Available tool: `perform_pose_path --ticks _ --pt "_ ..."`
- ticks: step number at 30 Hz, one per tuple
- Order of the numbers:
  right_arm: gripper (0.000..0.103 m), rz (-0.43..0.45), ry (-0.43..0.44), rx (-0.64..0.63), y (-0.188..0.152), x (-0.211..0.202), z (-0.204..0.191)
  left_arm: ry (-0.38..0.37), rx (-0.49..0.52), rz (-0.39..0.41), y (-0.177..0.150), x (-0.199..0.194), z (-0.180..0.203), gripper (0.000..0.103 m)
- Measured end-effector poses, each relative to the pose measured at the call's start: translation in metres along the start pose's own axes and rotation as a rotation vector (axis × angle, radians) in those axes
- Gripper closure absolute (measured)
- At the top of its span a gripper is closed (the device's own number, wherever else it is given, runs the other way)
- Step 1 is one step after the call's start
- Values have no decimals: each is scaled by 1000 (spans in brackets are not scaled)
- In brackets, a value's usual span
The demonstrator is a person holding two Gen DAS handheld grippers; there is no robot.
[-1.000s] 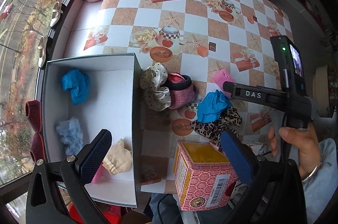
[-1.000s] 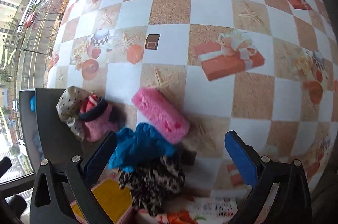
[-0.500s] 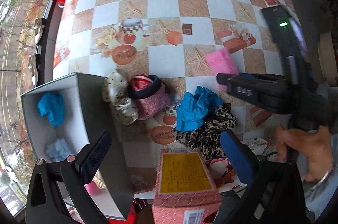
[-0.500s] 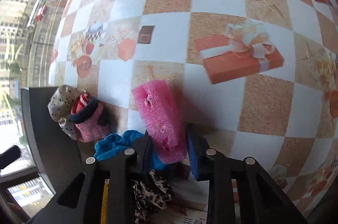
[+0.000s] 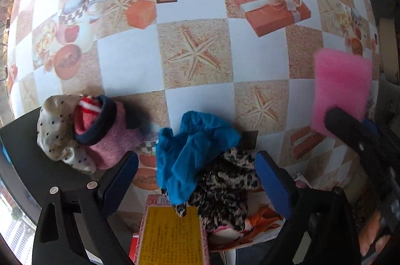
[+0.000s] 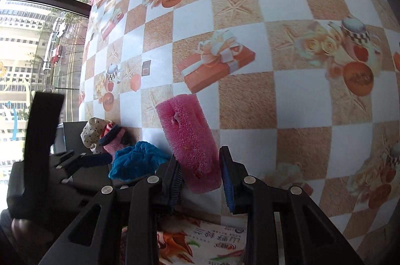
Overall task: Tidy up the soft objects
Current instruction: 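Grasp the blue cloth in the pile with the left tool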
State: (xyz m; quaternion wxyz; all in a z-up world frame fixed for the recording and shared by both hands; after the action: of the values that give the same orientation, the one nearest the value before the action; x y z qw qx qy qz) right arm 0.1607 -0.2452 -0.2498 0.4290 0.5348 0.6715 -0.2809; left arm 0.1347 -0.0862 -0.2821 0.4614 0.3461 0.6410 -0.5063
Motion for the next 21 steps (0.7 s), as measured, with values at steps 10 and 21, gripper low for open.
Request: perform_pose_path --ticks 10,21 --pt "72 53 27 36 -18 -23 9 -67 -76 -64 18 29 6 70" --pt "72 87 -3 53 -30 -41 17 -100 -46 219 22 -35 8 76"
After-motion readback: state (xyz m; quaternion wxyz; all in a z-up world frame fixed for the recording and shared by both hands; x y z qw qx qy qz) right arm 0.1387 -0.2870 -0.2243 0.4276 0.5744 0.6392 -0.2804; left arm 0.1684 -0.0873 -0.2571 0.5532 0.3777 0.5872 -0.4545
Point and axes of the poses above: each gripper's, at about its wrist camera, not at the fingertips, and x roughly the way its jaws point, z to its right, y to its top, the point moved 5 cm from there along x, roughly the way its jaws point, and after that the axes turned 13 degrees about -x, right-handed, at the moved point
